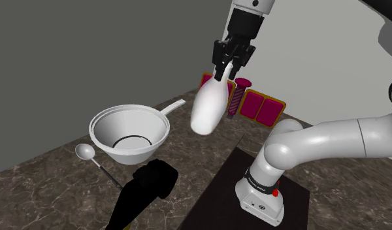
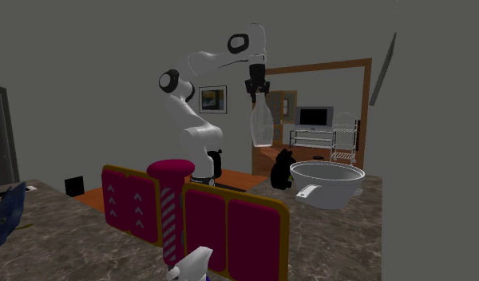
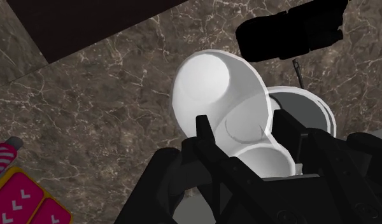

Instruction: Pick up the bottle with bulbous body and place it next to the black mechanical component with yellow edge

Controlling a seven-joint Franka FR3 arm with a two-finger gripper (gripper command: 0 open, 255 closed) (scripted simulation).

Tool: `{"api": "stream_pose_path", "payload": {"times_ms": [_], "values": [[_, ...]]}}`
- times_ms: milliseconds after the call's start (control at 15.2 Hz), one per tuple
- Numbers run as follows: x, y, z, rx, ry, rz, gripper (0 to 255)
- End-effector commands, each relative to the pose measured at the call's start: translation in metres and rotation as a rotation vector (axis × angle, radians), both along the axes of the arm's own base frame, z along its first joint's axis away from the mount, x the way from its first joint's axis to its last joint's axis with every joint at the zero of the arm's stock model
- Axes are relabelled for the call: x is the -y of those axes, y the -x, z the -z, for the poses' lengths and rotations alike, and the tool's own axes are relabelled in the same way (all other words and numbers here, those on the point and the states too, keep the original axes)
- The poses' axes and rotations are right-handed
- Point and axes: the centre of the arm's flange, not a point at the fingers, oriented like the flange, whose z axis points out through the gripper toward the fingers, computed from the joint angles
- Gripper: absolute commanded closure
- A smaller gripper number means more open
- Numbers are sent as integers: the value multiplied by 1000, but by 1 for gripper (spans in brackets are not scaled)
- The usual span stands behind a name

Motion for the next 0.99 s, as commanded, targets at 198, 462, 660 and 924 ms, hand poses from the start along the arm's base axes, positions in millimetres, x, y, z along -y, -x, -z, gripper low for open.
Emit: {"api": "stream_pose_path", "payload": {"times_ms": [198,462,660,924], "values": [[-1,0,27,1,0,0,255],[-1,0,48,1,0,0,255],[-1,0,64,1,0,0,255],[-1,0,85,1,0,0,255]]}}
